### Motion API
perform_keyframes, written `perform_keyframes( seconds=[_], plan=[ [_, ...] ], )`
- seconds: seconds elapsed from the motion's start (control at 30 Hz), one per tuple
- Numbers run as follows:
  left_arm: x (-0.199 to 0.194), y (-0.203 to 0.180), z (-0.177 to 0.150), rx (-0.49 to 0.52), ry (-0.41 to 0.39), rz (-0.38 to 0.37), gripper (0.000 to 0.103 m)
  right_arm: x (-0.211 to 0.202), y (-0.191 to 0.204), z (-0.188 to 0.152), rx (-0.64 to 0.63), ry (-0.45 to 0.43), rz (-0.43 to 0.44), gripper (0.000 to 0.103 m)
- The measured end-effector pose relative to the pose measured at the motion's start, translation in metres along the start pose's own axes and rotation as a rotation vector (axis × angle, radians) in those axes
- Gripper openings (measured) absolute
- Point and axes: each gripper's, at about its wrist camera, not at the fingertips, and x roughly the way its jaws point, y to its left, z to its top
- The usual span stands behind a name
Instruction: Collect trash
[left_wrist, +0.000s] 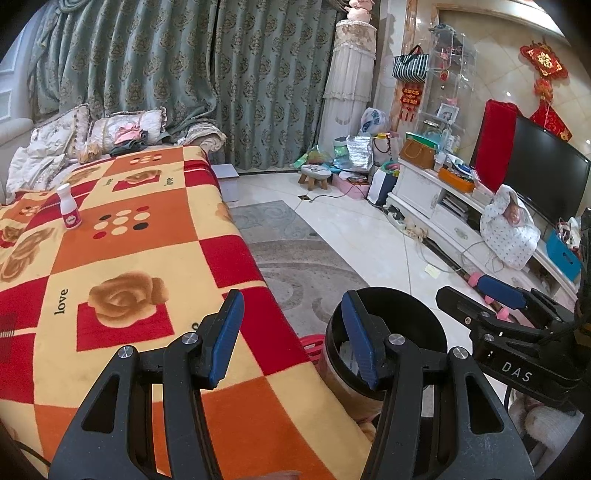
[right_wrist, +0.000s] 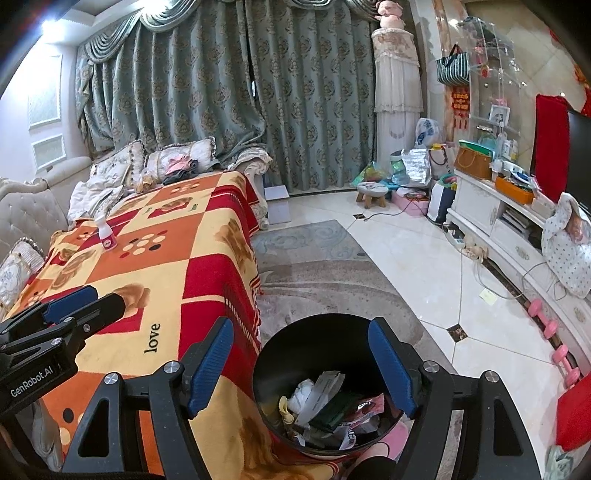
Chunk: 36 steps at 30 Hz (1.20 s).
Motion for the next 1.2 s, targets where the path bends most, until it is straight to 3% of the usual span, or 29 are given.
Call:
perform_keyframes(
  seconds=[1.2],
  plan=[
    [0.0061,0.0052,-0.0086,-0.009,0.025,-0.014,0.054,0.0095,0.0027,-0.0087,-0.013,0.024,0.003,0.075]
  ],
)
